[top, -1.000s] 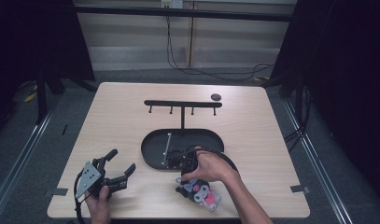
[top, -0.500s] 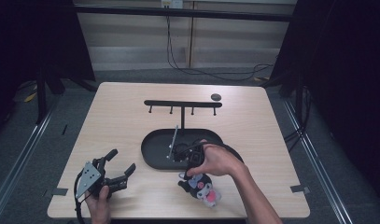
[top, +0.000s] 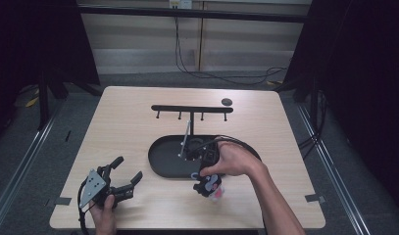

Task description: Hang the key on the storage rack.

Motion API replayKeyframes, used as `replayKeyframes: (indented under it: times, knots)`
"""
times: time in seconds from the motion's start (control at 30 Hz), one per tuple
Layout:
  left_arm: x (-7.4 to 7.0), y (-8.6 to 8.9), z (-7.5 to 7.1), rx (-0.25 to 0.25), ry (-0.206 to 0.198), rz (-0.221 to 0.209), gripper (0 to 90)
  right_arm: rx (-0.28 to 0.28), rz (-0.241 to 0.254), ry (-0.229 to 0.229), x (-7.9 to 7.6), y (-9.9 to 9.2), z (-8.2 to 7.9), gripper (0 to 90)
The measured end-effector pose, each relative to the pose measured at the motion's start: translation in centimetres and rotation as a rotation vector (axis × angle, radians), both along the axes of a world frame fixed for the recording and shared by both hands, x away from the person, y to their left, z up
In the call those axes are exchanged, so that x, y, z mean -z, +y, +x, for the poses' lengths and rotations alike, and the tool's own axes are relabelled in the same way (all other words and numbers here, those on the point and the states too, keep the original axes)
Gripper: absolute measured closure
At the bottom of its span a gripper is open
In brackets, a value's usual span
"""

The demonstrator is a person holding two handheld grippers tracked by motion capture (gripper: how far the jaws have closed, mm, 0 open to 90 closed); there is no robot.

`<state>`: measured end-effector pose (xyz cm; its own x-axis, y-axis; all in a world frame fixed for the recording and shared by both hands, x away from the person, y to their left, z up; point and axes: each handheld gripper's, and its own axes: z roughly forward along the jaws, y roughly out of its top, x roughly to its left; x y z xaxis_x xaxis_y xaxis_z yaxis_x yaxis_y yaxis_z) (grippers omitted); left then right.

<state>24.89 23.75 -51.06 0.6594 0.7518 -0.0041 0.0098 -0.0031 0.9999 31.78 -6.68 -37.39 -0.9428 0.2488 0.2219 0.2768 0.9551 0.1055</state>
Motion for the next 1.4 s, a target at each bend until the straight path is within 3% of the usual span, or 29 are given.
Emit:
replayKeyframes:
  times: [0.43, 0.67, 1.4]
  knots:
    - [0.0, 0.0, 0.0, 0.002, 0.002, -0.001, 15.3, 0.021, 0.020, -0.026, -2.7, -0.5, 1.0, 87.4]
    - [0.0, 0.0, 0.0, 0.002, 0.002, -0.001, 15.3, 0.007, 0.030, -0.063, -4.2, -0.3, 1.4, 87.4]
    - [0.0, 0.0, 0.0, 0.001, -0.002, -0.002, 15.2, 0.043, 0.043, -0.093, -6.9, -1.1, 4.5, 87.4]
